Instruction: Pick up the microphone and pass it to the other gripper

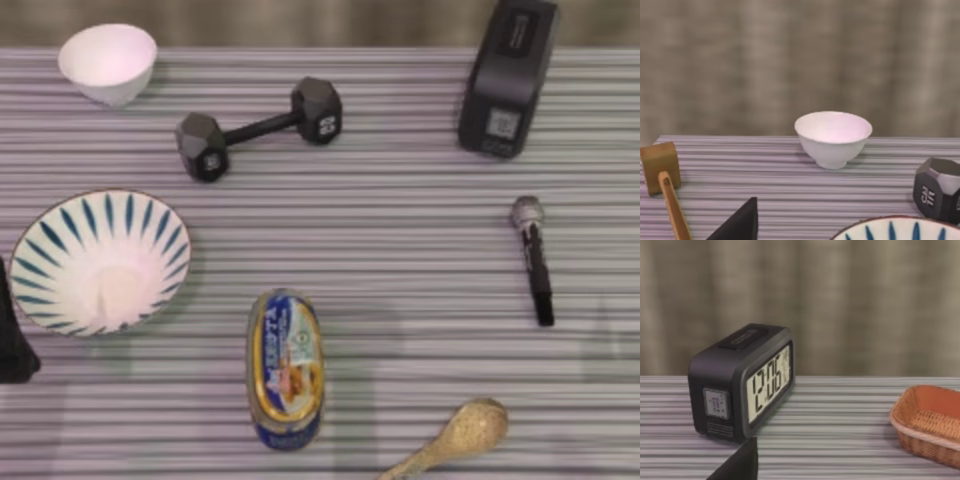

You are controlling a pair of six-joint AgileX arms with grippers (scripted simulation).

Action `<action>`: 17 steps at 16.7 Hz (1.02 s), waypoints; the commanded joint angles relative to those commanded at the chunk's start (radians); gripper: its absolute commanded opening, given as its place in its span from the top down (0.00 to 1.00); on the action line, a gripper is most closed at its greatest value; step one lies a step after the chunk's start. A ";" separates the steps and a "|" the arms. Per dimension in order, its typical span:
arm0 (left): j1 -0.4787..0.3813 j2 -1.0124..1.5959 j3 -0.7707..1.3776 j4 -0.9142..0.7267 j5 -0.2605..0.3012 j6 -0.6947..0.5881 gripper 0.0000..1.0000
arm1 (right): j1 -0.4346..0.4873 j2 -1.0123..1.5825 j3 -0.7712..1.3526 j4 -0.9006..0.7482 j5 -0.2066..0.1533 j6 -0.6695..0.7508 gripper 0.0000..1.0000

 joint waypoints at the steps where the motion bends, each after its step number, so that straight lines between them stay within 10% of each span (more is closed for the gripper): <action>1: 0.000 0.000 0.000 0.000 0.000 0.000 0.00 | 0.000 0.000 0.000 0.000 0.000 0.000 0.00; 8: 0.000 0.000 0.000 0.000 0.000 0.000 0.00 | 0.042 0.221 0.185 -0.145 0.007 0.032 0.00; 17: 0.000 0.000 0.000 0.000 0.000 0.000 0.00 | 0.174 1.119 0.832 -0.557 0.014 0.178 0.00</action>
